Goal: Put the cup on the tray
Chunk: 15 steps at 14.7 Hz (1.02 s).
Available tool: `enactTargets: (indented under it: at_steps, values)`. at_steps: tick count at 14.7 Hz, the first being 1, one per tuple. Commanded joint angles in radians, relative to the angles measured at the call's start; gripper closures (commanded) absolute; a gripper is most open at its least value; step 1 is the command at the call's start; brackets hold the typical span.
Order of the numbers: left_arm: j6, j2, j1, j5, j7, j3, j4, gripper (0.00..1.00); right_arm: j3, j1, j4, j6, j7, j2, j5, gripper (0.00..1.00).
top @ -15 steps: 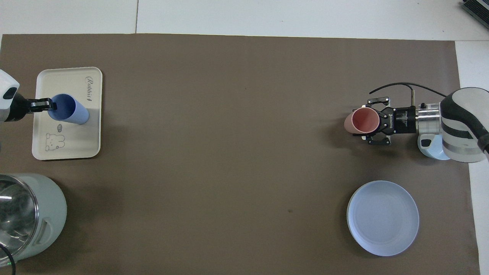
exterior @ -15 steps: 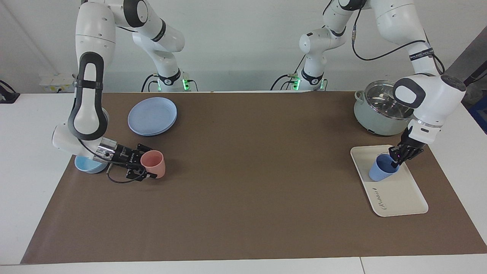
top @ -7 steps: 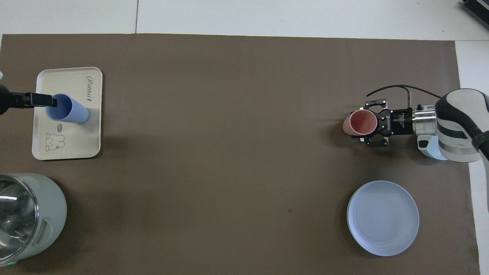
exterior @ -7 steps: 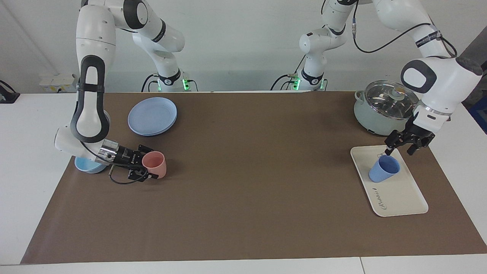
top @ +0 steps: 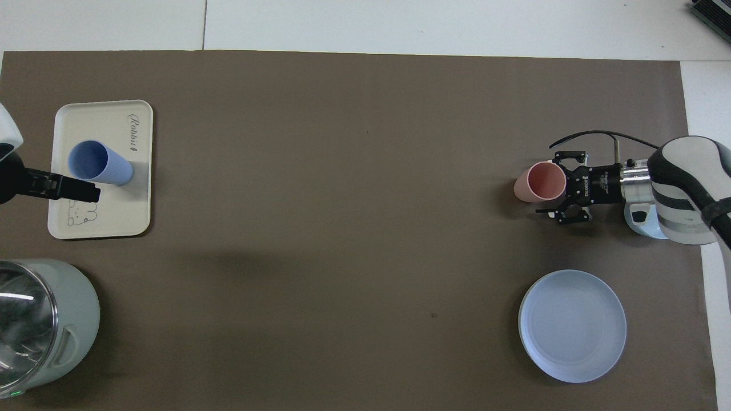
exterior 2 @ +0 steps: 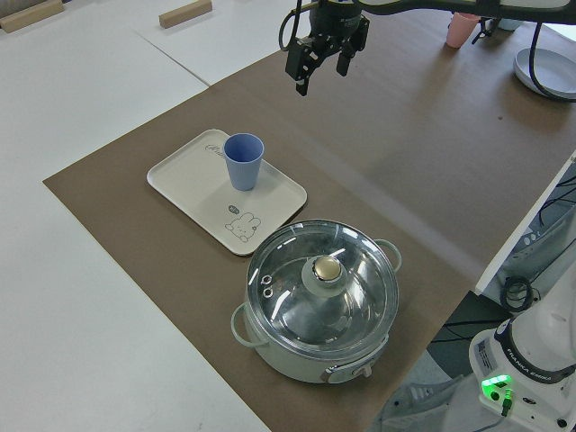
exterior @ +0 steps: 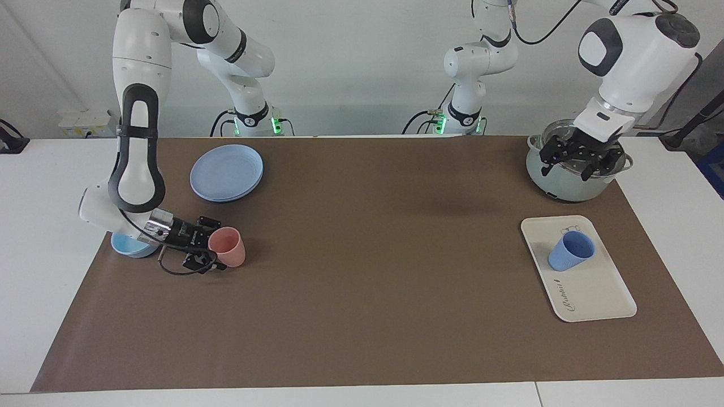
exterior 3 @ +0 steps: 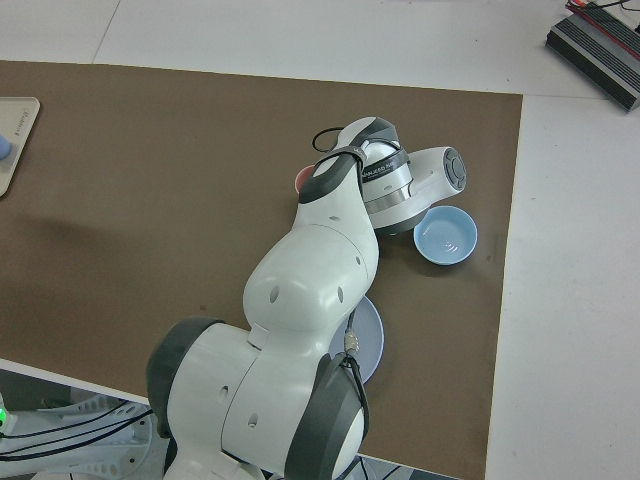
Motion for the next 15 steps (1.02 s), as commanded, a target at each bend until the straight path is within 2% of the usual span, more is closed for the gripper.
enactTargets:
  at_steps: [1, 4, 6, 10, 13, 15]
  values:
    - [-0.024, -0.049, -0.089, 0.027, -0.110, 0.012, -0.058, 0.00, 0.006, -0.017, -0.008, 0.038, -0.015, -0.025, -0.027, 0.00]
    - [-0.027, -0.058, -0.146, 0.027, -0.200, 0.010, -0.055, 0.00, 0.006, -0.017, -0.009, 0.043, -0.062, -0.062, -0.097, 0.01]
    - [-0.024, -0.055, -0.149, 0.025, -0.214, 0.010, -0.029, 0.00, 0.006, -0.011, -0.011, 0.043, -0.090, -0.107, -0.172, 0.01]
    - [-0.145, -0.020, -0.135, 0.027, -0.210, 0.013, 0.137, 0.00, 0.009, 0.012, -0.009, 0.023, -0.232, -0.230, -0.496, 0.00]
    - [-0.298, 0.035, -0.135, 0.063, -0.201, 0.013, 0.296, 0.00, 0.009, 0.031, -0.009, -0.078, -0.235, -0.314, -0.549, 0.00]
    - [-0.288, 0.052, -0.135, 0.070, -0.182, 0.022, 0.323, 0.00, 0.011, 0.034, -0.011, -0.167, -0.272, -0.368, -0.585, 0.00]
